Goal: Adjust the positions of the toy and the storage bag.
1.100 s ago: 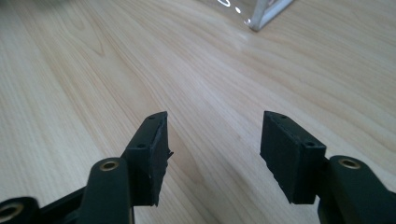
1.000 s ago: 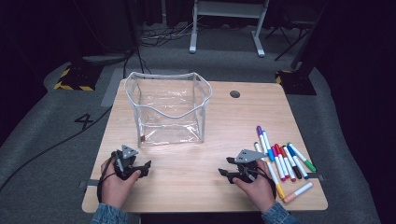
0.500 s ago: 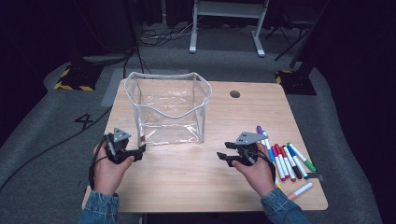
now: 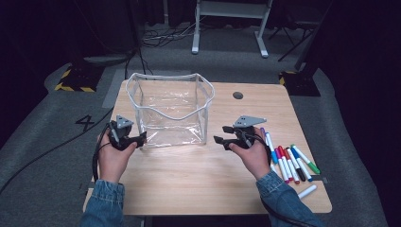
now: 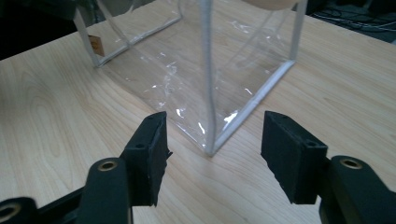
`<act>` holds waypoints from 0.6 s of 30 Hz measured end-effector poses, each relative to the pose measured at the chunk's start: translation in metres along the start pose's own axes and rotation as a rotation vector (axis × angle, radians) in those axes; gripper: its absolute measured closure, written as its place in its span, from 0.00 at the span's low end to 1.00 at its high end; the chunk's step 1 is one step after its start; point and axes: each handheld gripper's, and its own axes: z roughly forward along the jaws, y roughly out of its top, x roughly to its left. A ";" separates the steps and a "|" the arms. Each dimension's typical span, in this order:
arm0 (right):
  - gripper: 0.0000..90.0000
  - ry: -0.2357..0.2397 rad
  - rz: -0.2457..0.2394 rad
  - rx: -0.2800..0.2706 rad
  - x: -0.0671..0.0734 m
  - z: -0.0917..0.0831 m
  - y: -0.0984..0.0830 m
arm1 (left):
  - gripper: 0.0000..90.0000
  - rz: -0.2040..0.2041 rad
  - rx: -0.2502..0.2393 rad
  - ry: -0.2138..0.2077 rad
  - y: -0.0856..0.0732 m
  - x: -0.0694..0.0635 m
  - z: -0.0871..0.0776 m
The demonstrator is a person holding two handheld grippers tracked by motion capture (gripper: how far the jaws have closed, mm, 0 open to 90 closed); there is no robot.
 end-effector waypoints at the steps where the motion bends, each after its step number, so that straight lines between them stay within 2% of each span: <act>1: 0.47 0.000 0.000 0.000 0.000 0.000 0.000 | 0.48 0.000 0.000 0.000 0.000 0.000 0.000; 2: 0.48 0.008 -0.017 0.009 0.004 0.004 0.000 | 0.55 -0.017 -0.006 -0.058 0.002 0.003 0.006; 3: 0.48 0.008 -0.022 0.008 0.004 0.004 0.001 | 0.67 -0.014 0.017 -0.114 0.003 0.003 0.008; 4: 0.49 0.003 -0.027 0.007 0.004 0.004 0.001 | 0.82 -0.014 0.017 -0.114 0.003 0.003 0.008; 5: 0.51 -0.002 -0.029 0.006 0.004 0.004 0.002 | 0.89 0.018 0.026 -0.115 0.003 -0.002 0.008; 6: 0.52 -0.004 -0.031 0.004 0.003 0.004 0.004 | 0.93 0.040 0.028 -0.088 0.003 -0.006 0.007; 7: 0.54 -0.004 -0.036 0.005 0.003 0.004 0.005 | 0.95 0.061 0.040 -0.072 0.003 -0.009 0.005; 8: 0.54 -0.004 -0.036 0.005 0.003 0.004 0.005 | 0.95 0.061 0.040 -0.072 0.003 -0.009 0.005; 10: 0.56 -0.007 -0.055 0.007 0.002 0.005 0.010 | 0.96 0.054 0.055 -0.115 0.000 -0.012 -0.001; 11: 0.56 -0.006 -0.060 0.008 0.003 0.006 0.011 | 0.96 0.055 0.051 -0.122 -0.002 -0.015 -0.003; 16: 0.56 0.009 -0.088 0.023 0.005 0.017 0.015 | 0.95 0.112 0.083 -0.138 -0.010 -0.025 -0.019; 18: 0.55 0.008 -0.095 0.025 0.004 0.022 0.016 | 0.95 0.114 0.086 -0.150 -0.015 -0.028 -0.025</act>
